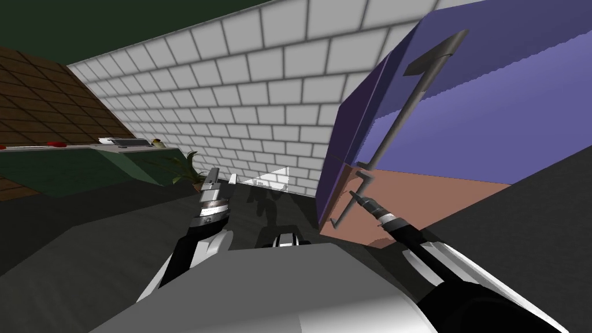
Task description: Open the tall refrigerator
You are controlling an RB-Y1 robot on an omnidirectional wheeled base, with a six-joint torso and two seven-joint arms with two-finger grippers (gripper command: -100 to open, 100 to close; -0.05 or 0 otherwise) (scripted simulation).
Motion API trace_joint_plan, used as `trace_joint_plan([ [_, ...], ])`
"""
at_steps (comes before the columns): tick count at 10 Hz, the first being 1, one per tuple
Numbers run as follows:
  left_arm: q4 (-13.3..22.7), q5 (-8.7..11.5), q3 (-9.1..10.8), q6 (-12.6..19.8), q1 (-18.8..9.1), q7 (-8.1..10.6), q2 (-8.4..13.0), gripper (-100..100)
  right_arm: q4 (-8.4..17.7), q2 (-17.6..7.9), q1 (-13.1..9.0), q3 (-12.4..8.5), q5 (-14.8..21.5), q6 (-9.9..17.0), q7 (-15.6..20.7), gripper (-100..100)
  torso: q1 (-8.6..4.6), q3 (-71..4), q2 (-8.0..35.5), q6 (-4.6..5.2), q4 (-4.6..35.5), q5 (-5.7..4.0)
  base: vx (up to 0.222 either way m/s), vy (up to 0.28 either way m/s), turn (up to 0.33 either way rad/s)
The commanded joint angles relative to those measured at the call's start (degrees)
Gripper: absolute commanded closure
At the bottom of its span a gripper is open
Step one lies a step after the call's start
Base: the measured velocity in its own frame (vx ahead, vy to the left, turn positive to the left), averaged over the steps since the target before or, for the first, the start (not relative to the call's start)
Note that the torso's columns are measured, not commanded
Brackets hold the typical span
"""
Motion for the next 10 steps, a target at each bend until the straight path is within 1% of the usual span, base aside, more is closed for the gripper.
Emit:
trace_joint_plan([
  [1, 0.00, 0.00, 0.00, 0.00, 0.00, 0.00, 0.00, 0, 1.64, -3.88, 0.75, -1.91, 1.22, 0.16, 0.82, -100, 0.00, 0.04, 0.10, 0.06, 0.05, 0.05, -0.010, 0.093, 0.049],
  [2, 0.00, 0.00, 0.00, 0.00, 0.00, 0.00, 0.00, 0, 2.78, -5.54, 1.45, -3.39, 2.03, 0.98, 1.54, -100, 0.07, 0.14, 0.28, 0.15, 0.14, 0.13, -0.013, 0.139, 0.058],
  [3, 0.00, 0.00, 0.00, 0.00, 0.00, 0.00, 0.00, 0, 2.78, -6.03, 1.45, -3.39, 2.03, 0.98, 1.54, -100, 0.15, 0.22, 0.41, 0.26, 0.22, 0.21, -0.002, 0.100, -0.007],
  [4, 0.00, 0.00, 0.00, 0.00, 0.00, 0.00, 0.00, 0, 3.94, -8.10, 2.15, -4.82, 2.81, 1.84, 2.32, -100, 0.16, 0.26, 0.49, 0.19, 0.28, 0.28, -0.004, 0.090, 0.024],
  [5, 0.00, 0.00, 0.00, 0.00, 0.00, 0.00, 0.00, 0, 5.10, -9.59, 2.84, -6.20, 3.56, 2.75, 3.17, -100, 0.17, 0.24, 0.50, 0.21, 0.33, 0.36, -0.013, 0.116, 0.046],
  [6, 0.00, 0.00, 0.00, 0.00, 0.00, 0.00, 0.00, 0, 5.10, -10.07, 2.84, -6.20, 3.56, 2.75, 3.17, -100, 0.16, 0.24, 0.51, 0.32, 0.34, 0.38, -0.006, 0.086, -0.009],
  [7, 0.00, 0.00, 0.01, 0.00, 0.00, 0.00, 0.00, 0, 6.27, -11.93, 3.53, -7.53, 4.29, 3.72, 4.09, -100, 0.16, 0.24, 0.54, 0.27, 0.40, 0.47, -0.007, 0.072, 0.020],
  [10, 0.00, 0.00, 0.00, 0.00, 0.00, 0.00, 0.00, 0, 9.79, -16.70, 5.59, -11.36, 6.39, 6.82, 7.12, -100, -0.11, 0.17, 0.40, 0.43, 0.27, 0.30, 0.012, 0.106, 0.008],
])
